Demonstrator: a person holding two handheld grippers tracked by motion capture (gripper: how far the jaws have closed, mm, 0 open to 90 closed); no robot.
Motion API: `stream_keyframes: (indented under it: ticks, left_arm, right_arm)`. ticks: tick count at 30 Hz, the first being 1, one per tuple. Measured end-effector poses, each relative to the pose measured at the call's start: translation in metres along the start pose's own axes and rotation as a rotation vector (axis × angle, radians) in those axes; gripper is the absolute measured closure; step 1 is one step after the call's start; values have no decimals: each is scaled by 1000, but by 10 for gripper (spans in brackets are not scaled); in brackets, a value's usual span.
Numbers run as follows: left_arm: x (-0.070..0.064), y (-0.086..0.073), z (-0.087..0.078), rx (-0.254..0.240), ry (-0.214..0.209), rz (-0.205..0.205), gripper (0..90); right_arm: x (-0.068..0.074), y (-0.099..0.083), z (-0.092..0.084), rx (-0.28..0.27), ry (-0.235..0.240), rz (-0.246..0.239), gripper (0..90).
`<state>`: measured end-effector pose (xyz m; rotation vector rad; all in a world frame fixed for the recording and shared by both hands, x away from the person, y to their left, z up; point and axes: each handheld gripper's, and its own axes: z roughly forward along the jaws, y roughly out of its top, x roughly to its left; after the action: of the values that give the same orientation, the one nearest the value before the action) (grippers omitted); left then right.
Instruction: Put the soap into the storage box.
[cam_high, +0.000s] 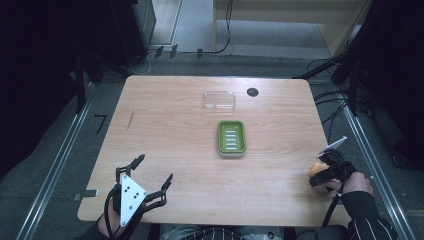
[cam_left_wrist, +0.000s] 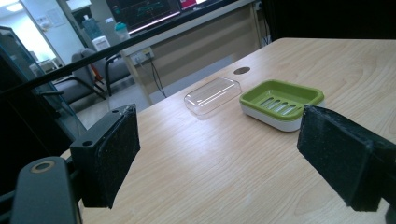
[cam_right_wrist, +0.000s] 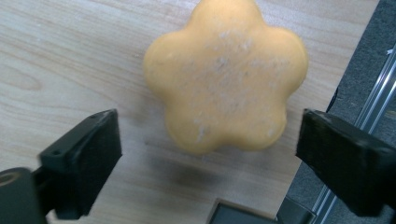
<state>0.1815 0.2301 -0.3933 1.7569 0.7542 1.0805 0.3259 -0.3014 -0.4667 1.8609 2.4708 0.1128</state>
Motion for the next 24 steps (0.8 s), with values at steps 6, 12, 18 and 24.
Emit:
stream_keyframes:
  ticks: [6,12,18,24]
  left_arm:
    - [0,0,0,0,0,0,135]
    - [0,0,0,0,0,0,135]
    - [0,0,0,-2,1,-1,135]
    - [0,0,0,-4,1,-2,135]
  right_arm:
    - [-3,5,5,13,-5,-14,212]
    - [-2,7,6,-6,-18,-33,341]
    - [-2,6,6,-12,-19,-41,362]
    - [-3,4,5,-21,-15,-44,398]
